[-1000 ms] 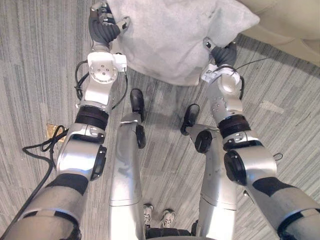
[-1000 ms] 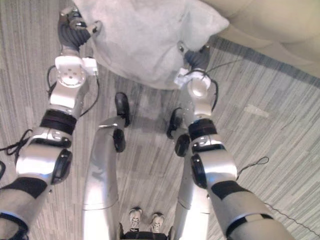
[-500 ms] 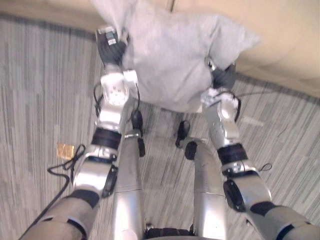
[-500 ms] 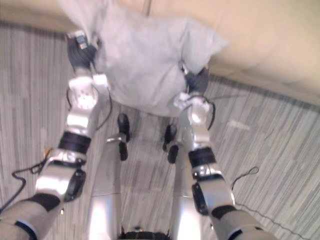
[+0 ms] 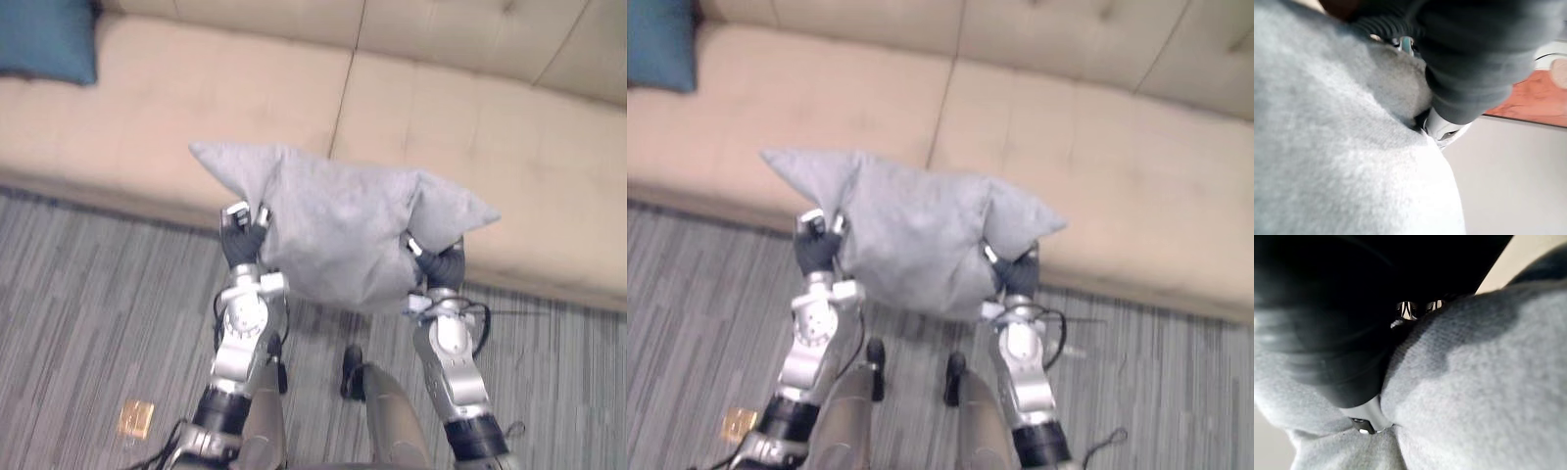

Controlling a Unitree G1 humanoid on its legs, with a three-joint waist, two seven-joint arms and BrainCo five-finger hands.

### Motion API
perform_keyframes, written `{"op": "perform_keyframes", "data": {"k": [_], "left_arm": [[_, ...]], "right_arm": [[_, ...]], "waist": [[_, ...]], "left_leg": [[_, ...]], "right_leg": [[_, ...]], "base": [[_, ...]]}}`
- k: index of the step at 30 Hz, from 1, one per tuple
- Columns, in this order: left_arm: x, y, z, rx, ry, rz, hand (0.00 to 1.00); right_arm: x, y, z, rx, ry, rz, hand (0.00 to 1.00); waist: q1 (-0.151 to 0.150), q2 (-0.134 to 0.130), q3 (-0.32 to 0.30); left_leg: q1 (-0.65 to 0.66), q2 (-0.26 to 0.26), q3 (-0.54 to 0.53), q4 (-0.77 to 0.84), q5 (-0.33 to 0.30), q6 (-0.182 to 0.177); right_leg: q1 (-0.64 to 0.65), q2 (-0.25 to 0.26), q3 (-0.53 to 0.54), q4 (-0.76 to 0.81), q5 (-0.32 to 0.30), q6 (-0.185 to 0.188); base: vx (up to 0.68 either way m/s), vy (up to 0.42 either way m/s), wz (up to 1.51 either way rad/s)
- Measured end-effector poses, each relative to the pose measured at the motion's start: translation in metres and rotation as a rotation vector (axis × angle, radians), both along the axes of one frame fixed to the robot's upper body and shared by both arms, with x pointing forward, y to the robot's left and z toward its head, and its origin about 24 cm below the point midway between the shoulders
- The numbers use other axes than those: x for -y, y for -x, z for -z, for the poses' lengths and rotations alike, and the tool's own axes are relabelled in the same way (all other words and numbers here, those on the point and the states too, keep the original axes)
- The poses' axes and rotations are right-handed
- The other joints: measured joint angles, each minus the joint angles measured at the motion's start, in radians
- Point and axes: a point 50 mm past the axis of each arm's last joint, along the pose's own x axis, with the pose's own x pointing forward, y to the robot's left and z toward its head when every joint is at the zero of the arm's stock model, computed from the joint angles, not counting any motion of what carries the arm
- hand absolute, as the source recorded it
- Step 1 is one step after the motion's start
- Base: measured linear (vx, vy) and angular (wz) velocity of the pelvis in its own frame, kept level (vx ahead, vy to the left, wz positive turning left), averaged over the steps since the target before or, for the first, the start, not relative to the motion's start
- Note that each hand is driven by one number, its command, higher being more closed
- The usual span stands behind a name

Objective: Pick up cushions and gather them together orderly.

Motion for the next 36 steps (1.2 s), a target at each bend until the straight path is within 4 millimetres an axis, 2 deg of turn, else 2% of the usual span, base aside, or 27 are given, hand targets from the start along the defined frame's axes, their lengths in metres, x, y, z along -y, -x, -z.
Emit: {"op": "perform_keyframes", "data": {"k": [4, 6, 8, 9, 10, 11, 12, 13, 14, 15, 16, 17, 18, 19, 20, 21, 22, 23, 24, 26, 27, 29, 31, 33, 34, 35, 36], "left_arm": [[-0.003, 0.015, 0.007, -0.022, 0.004, 0.004, 1.0], [0.0, 0.018, 0.009, -0.028, 0.005, 0.022, 1.0], [0.0, 0.02, 0.013, -0.046, -0.002, 0.029, 1.0], [-0.001, 0.023, 0.016, -0.06, -0.005, 0.029, 1.0], [-0.001, 0.025, 0.019, -0.074, -0.012, 0.035, 1.0], [-0.001, 0.025, 0.02, -0.082, -0.014, 0.036, 1.0], [-0.001, 0.027, 0.023, -0.094, -0.02, 0.038, 1.0], [-0.001, 0.027, 0.022, -0.091, -0.024, 0.041, 1.0], [-0.002, 0.027, 0.022, -0.089, -0.025, 0.041, 1.0], [-0.002, 0.026, 0.022, -0.088, -0.027, 0.043, 1.0], [-0.002, 0.026, 0.022, -0.088, -0.031, 0.044, 1.0], [-0.001, 0.026, 0.023, -0.09, -0.034, 0.049, 1.0], [0.0, 0.026, 0.026, -0.099, -0.043, 0.067, 1.0], [0.005, 0.025, 0.033, -0.131, -0.057, 0.089, 1.0], [0.007, 0.025, 0.039, -0.153, -0.062, 0.1, 1.0], [0.009, 0.025, 0.044, -0.176, -0.065, 0.109, 1.0], [0.011, 0.024, 0.046, -0.189, -0.067, 0.116, 1.0], [0.017, 0.024, 0.05, -0.206, -0.06, 0.138, 1.0], [0.021, 0.024, 0.049, -0.206, -0.053, 0.158, 1.0], [0.028, 0.024, 0.049, -0.206, -0.037, 0.185, 1.0], [0.029, 0.026, 0.049, -0.205, -0.036, 0.199, 1.0], [0.03, 0.026, 0.048, -0.199, -0.027, 0.217, 1.0], [0.031, 0.027, 0.046, -0.188, -0.014, 0.231, 1.0], [0.032, 0.027, 0.046, -0.19, -0.005, 0.235, 1.0], [0.033, 0.027, 0.046, -0.187, -0.001, 0.236, 1.0], [0.033, 0.027, 0.045, -0.186, 0.002, 0.237, 1.0], [0.036, 0.028, 0.043, -0.177, 0.009, 0.246, 1.0]], "right_arm": [[-0.003, 0.014, 0.005, -0.018, 0.032, -0.006, 1.0], [-0.001, 0.018, 0.005, -0.022, 0.04, 0.002, 1.0], [-0.001, 0.02, 0.007, -0.027, 0.073, 0.006, 1.0], [-0.001, 0.021, 0.008, -0.035, 0.077, 0.008, 1.0], [-0.001, 0.022, 0.011, -0.046, 0.095, 0.013, 1.0], [-0.001, 0.022, 0.012, -0.052, 0.103, 0.014, 1.0], [-0.001, 0.022, 0.018, -0.075, 0.108, 0.015, 1.0], [-0.001, 0.022, 0.02, -0.084, 0.103, 0.018, 1.0], [-0.002, 0.022, 0.02, -0.087, 0.101, 0.018, 1.0], [-0.003, 0.022, 0.022, -0.095, 0.094, 0.02, 1.0], [-0.001, 0.021, 0.025, -0.104, 0.098, 0.02, 1.0], [0.001, 0.02, 0.026, -0.111, 0.103, 0.024, 1.0], [0.005, 0.02, 0.03, -0.13, 0.114, 0.033, 1.0], [0.008, 0.018, 0.036, -0.159, 0.131, 0.036, 1.0], [0.011, 0.016, 0.039, -0.175, 0.149, 0.035, 1.0], [0.016, 0.015, 0.04, -0.188, 0.163, 0.046, 1.0], [0.018, 0.016, 0.041, -0.196, 0.163, 0.052, 1.0], [0.022, 0.018, 0.041, -0.198, 0.162, 0.07, 1.0], [0.025, 0.02, 0.039, -0.191, 0.163, 0.082, 1.0], [0.03, 0.03, 0.031, -0.167, 0.163, 0.105, 1.0], [0.031, 0.037, 0.023, -0.138, 0.155, 0.11, 1.0], [0.032, 0.038, 0.015, -0.097, 0.139, 0.107, 1.0], [0.034, 0.038, 0.012, -0.076, 0.142, 0.108, 1.0], [0.036, 0.038, 0.013, -0.088, 0.146, 0.111, 1.0], [0.036, 0.038, 0.013, -0.089, 0.146, 0.112, 1.0], [0.037, 0.038, 0.013, -0.089, 0.147, 0.115, 1.0], [0.04, 0.038, 0.013, -0.088, 0.15, 0.128, 1.0]], "waist": [[0.002, 0.0, -0.054], [0.001, 0.005, -0.061], [0.005, 0.005, -0.061], [0.005, 0.005, -0.059], [-0.001, 0.005, -0.057], [-0.005, 0.006, -0.055], [-0.012, 0.013, -0.055], [-0.014, -0.002, -0.065], [-0.014, -0.007, -0.067], [-0.014, -0.014, -0.072], [-0.014, -0.018, -0.075], [-0.016, -0.021, -0.079], [-0.022, -0.04, -0.092], [-0.033, -0.025, -0.098], [-0.032, -0.002, -0.108], [-0.032, 0.024, -0.113], [-0.041, 0.032, -0.117], [-0.052, 0.049, -0.13], [-0.054, 0.052, -0.132], [-0.053, 0.052, -0.131], [-0.044, 0.053, -0.132], [-0.03, 0.057, -0.141], [-0.009, 0.063, -0.146], [0.005, 0.066, -0.146], [0.008, 0.064, -0.146], [0.008, 0.068, -0.148], [0.008, 0.085, -0.159]], "left_leg": [[0.066, 0.014, 0.034, 0.004, -0.04, 0.001], [0.078, 0.023, 0.041, 0.039, -0.075, 0.001], [0.104, 0.045, 0.067, 0.072, -0.122, 0.006], [0.129, 0.053, 0.081, 0.095, -0.149, 0.012], [0.16, 0.057, 0.087, 0.112, -0.174, 0.014], [0.177, 0.061, 0.088, 0.113, -0.183, 0.018], [0.212, 0.066, 0.088, 0.103, -0.2, 0.017], [0.232, 0.065, 0.09, 0.087, -0.201, 0.017], [0.241, 0.065, 0.089, 0.075, -0.201, 0.016], [0.256, 0.066, 0.086, 0.045, -0.201, 0.016], [0.271, 0.066, 0.084, 0.013, -0.201, 0.016], [0.279, 0.065, 0.084, -0.006, -0.201, 0.016], [0.299, 0.048, 0.064, -0.051, -0.202, 0.001], [0.33, 0.037, -0.001, -0.106, -0.199, -0.028], [0.347, 0.033, -0.035, -0.142, -0.185, -0.025], [0.375, 0.05, -0.059, -0.176, -0.145, -0.059], [0.385, 0.064, -0.077, -0.18, -0.135, -0.075], [0.381, 0.087, -0.106, -0.164, -0.127, -0.089], [0.371, 0.105, -0.115, -0.114, -0.121, -0.092], [0.276, 0.132, -0.128, 0.134, -0.084, -0.068], [0.206, 0.16, -0.115, 0.345, -0.043, -0.038], [0.112, 0.19, -0.048, 0.501, -0.058, -0.018], [0.041, 0.202, 0.015, 0.47, -0.099, 0.017], [0.042, 0.184, 0.032, 0.301, -0.107, 0.018], [0.046, 0.149, 0.025, 0.175, -0.091, 0.023], [0.051, 0.13, 0.016, 0.111, -0.06, 0.021], [0.066, 0.098, -0.007, -0.012, 0.028, 0.003]], "right_leg": [[0.074, 0.014, 0.034, -0.058, 0.016, 0.004], [0.093, 0.018, 0.043, -0.036, 0.015, 0.015], [0.056, 0.019, 0.055, 0.09, 0.018, 0.055], [0.002, 0.008, 0.054, 0.233, 0.044, 0.099], [-0.045, -0.007, 0.05, 0.365, 0.099, 0.133], [-0.062, -0.013, 0.048, 0.406, 0.126, 0.129], [-0.072, -0.025, 0.024, 0.461, 0.133, 0.098], [-0.077, -0.04, -0.001, 0.445, 0.079, 0.067], [-0.078, -0.047, -0.017, 0.417, 0.059, 0.064], [-0.082, -0.053, -0.054, 0.312, 0.039, 0.054], [-0.082, -0.048, -0.067, 0.176, 0.048, 0.047], [-0.081, -0.04, -0.065, 0.088, 0.067, 0.043], [-0.072, -0.027, -0.024, -0.089, 0.132, 0.042], [-0.042, 0.004, -0.011, -0.118, 0.212, -0.018], [-0.041, 0.025, -0.014, -0.111, 0.196, -0.022], [-0.047, 0.047, -0.026, -0.067, 0.165, -0.051], [-0.046, 0.051, -0.038, -0.05, 0.15, -0.065], [-0.027, 0.07, -0.066, -0.052, 0.133, -0.079], [0.0, 0.088, -0.079, -0.073, 0.128, -0.086], [0.087, 0.114, -0.097, -0.125, 0.12, -0.099], [0.159, 0.12, -0.097, -0.162, 0.104, -0.124], [0.216, 0.121, -0.096, -0.2, 0.097, -0.134], [0.259, 0.117, -0.087, -0.254, 0.097, -0.134], [0.285, 0.107, -0.091, -0.267, 0.096, -0.131], [0.3, 0.091, -0.093, -0.267, 0.086, -0.113], [0.303, 0.086, -0.095, -0.266, 0.082, -0.103], [0.305, 0.088, -0.091, -0.265, 0.074, -0.078]], "base": [[0.13, 0.069, -0.29], [0.13, 0.067, -0.3], [0.08, 0.064, -0.44], [0.04, 0.048, -0.37], [0.06, 0.041, -0.25], [0.07, 0.019, -0.09], [0.11, -0.027, -0.01], [0.13, -0.052, 0.01], [0.17, -0.103, -0.01], [0.21, -0.134, -0.03], [0.23, -0.149, -0.03], [0.3, -0.184, 0.04], [0.37, -0.22, 0.15], [0.46, -0.239, 0.07], [0.4, -0.176, -0.1], [0.41, -0.174, -0.17], [0.42, -0.197, 0.0], [0.42, -0.2, 0.17], [0.4, -0.161, 0.27], [0.42, -0.126, 0.3], [0.37, -0.066, 0.13], [0.22, -0.004, -0.02], [0.18, 0.038, -0.1], [0.14, 0.121, -0.01], [0.13, 0.165, 0.12], [0.13, 0.203, 0.13], [0.14, 0.221, 0.11]]}}
